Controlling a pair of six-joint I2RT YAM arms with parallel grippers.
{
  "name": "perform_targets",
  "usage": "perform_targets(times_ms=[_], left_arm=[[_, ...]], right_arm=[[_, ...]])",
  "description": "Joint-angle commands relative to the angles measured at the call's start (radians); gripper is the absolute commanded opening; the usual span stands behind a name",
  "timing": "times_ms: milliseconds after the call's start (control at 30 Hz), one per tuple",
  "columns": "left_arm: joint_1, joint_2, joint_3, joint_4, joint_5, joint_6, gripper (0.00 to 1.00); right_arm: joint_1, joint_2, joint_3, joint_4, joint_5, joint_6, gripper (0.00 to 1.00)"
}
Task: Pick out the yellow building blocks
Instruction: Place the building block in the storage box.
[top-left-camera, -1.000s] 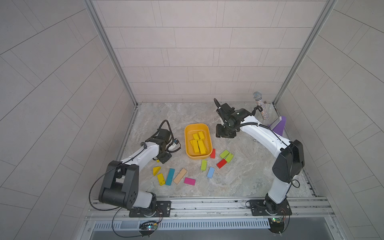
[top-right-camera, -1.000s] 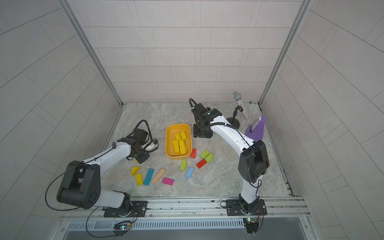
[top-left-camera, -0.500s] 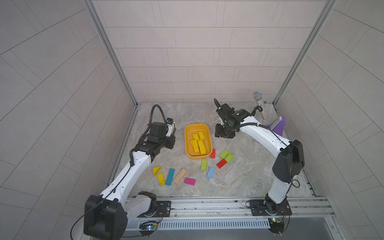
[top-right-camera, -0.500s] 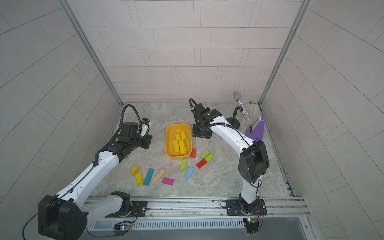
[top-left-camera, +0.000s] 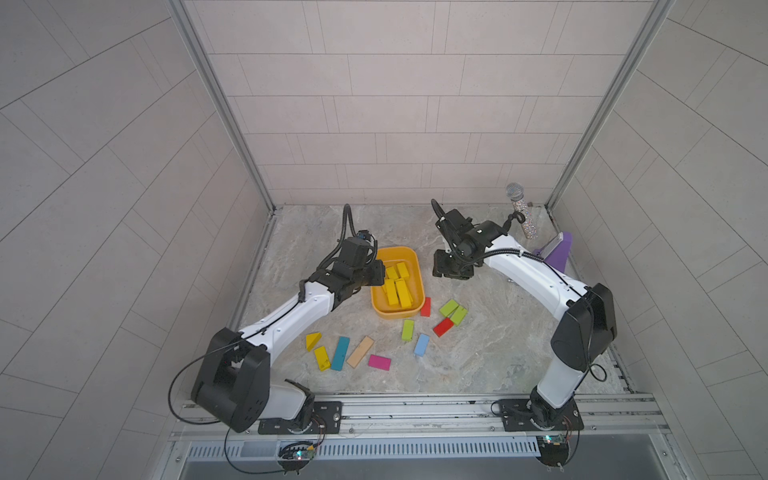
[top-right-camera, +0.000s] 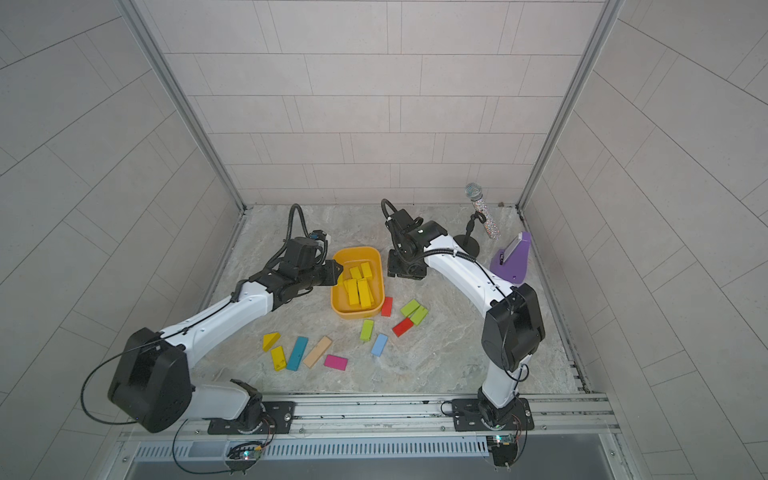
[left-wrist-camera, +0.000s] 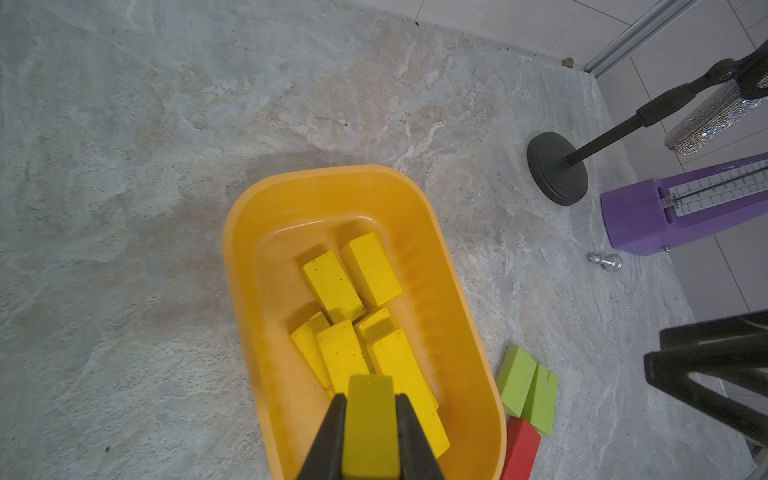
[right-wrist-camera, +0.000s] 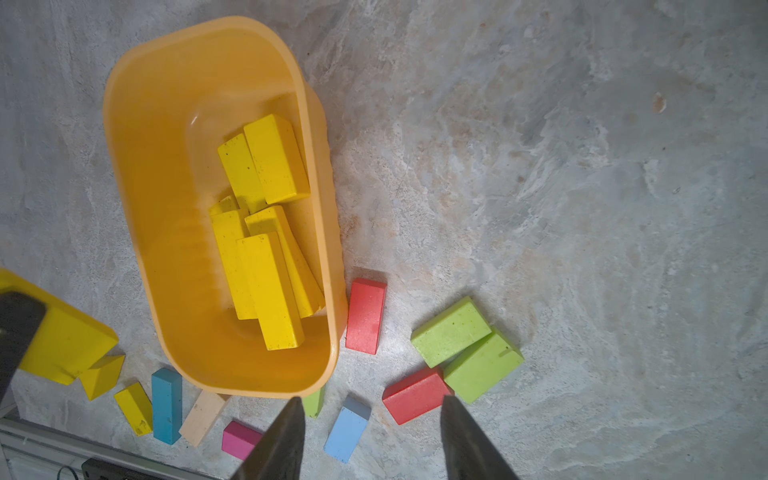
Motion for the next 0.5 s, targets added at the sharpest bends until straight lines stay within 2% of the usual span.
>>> perform_targets(times_ms=[0,333,467], left_arm=[[-0.039,0.044,0.062,-0.034,-0.133,-0.022,0.0],[-0.049,0.273,0.201,-0.126,-0.199,0.036,0.02],[-0.048,0.324,0.231,-0.149,-0.23,0.071,0.04]], right_arm=[[-0.003,-0.038,-0.021,-0.006,0.031,0.017,0.54],[-0.003,-0.057,-0.043,-0.001,0.036,0.022,0.54],[-0.003,-0.057,-0.046,0.001,0.031,0.02,0.54]])
